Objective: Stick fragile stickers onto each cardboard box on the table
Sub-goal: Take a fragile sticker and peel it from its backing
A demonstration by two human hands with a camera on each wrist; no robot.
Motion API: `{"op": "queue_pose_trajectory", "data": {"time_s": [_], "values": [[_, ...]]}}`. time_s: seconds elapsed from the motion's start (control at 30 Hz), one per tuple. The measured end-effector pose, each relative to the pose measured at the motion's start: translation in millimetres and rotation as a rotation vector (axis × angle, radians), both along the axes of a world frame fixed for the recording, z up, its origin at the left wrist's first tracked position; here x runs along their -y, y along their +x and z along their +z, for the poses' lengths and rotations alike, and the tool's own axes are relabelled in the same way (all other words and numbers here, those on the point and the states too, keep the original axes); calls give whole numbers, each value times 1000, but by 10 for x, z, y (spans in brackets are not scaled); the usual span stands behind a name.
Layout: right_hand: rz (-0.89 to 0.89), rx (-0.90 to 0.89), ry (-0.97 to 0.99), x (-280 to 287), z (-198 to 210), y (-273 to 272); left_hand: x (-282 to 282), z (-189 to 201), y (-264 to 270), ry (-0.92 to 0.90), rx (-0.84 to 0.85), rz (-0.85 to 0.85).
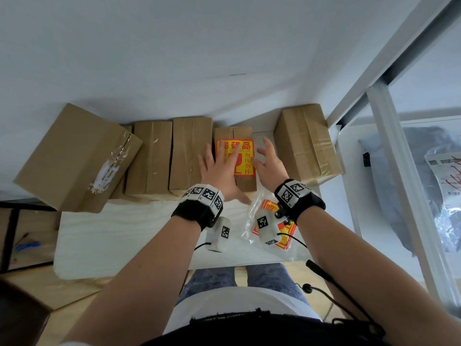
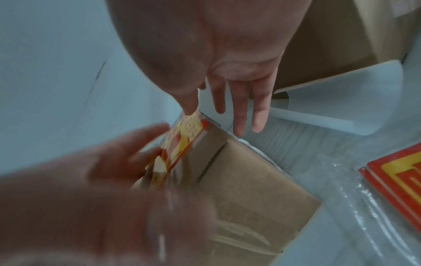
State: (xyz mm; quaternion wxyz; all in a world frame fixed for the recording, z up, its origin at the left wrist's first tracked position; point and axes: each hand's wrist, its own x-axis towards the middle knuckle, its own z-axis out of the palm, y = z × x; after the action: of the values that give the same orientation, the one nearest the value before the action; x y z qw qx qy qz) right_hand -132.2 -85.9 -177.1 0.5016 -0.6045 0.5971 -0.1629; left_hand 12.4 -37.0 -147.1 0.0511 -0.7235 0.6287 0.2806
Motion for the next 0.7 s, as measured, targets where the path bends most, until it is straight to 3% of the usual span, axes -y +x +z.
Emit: {"op": "queue_pose_trajectory", "data": {"time_s": [0.1, 0.43, 0.5, 0.63, 0.7], "values": [[-13, -45, -36, -59, -25, -87, -71, -63, -1, 16, 110, -80], [-136, -95, -155, -250, 67, -345, 31, -123, -99, -191, 126, 89], [-155, -95, -148, -284, 69, -380, 22, -90, -138, -235, 67, 77], [-75, -114, -87, -372, -12, -445, -71, 12, -272, -513, -179, 102], [-6, -168, -62, -429, -71, -490, -110, 57, -342, -470, -312, 169]]}}
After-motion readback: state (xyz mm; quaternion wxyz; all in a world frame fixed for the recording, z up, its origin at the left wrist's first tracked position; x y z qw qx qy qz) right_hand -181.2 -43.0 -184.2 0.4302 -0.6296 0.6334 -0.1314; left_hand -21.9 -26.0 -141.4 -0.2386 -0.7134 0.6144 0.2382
